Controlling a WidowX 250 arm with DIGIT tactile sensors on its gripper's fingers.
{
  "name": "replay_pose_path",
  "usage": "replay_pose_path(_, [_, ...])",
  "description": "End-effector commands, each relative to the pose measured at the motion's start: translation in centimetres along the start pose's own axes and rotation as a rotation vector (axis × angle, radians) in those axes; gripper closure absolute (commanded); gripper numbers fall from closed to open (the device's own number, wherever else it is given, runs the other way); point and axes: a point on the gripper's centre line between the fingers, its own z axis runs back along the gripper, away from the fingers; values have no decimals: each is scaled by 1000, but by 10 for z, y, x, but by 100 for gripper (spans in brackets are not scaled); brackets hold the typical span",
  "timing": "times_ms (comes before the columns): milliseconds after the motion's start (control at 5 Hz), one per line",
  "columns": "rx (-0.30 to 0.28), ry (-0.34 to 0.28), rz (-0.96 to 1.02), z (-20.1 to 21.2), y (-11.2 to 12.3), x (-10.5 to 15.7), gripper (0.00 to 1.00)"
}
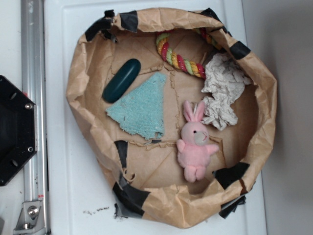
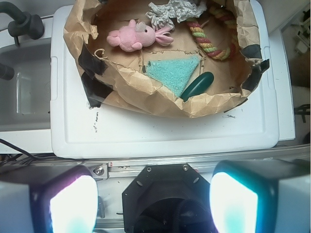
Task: Grab the plastic pickle.
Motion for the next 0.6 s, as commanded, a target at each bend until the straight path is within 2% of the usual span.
replay_pose_path(0, [0,0,0,0,0,0,0])
replay_pose_path(200, [17,-28,220,-20,44,50,0])
replay_pose_path(400, [94,-40,363,-49,70,89,0])
